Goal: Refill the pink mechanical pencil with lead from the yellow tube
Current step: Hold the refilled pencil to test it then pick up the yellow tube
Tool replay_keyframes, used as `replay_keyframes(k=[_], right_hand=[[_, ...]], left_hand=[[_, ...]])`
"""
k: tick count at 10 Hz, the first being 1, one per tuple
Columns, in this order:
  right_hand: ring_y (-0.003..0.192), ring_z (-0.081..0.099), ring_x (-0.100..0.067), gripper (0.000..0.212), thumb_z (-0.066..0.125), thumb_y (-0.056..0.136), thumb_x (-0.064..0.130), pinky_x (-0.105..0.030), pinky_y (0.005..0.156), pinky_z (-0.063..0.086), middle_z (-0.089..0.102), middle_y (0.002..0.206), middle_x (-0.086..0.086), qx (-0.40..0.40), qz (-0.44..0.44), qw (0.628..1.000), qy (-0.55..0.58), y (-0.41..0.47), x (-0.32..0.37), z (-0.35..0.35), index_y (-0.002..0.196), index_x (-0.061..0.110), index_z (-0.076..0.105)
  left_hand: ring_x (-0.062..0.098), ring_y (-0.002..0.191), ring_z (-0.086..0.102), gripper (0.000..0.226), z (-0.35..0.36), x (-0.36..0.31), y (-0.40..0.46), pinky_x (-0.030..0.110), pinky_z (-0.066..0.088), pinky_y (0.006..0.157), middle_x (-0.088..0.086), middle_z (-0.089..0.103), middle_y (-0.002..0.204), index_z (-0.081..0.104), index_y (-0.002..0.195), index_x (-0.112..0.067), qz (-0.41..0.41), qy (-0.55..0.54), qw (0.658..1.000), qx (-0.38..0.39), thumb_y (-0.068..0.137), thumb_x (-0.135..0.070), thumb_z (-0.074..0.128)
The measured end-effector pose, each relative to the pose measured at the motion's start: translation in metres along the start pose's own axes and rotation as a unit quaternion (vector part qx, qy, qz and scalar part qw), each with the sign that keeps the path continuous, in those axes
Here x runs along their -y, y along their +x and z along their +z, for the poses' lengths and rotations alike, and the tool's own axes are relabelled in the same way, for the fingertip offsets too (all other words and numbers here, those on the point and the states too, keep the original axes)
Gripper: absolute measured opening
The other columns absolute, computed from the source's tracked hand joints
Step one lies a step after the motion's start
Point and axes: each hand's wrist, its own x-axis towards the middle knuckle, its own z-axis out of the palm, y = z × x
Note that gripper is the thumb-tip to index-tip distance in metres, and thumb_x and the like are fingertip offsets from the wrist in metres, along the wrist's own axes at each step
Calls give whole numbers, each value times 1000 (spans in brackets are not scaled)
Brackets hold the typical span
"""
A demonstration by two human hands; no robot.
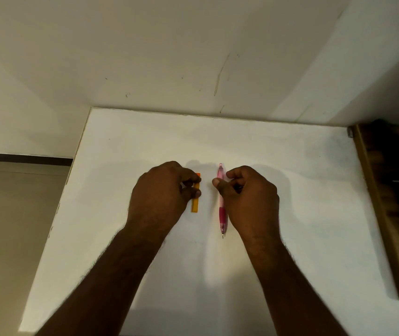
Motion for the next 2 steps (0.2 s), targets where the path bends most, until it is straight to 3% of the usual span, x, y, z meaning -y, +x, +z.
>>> replay_keyframes(k=[2], right_hand=[[78,62,-11,43,71,87,55,-26,78,48,63,85,11,-20,4,1000,20,1,1,-8,108,18,71]], left_hand=[[9,80,62,22,-7,0,-2,24,44,74,-10,71,96,77,103,-30,8,-43,998,-52,82,-37,78]])
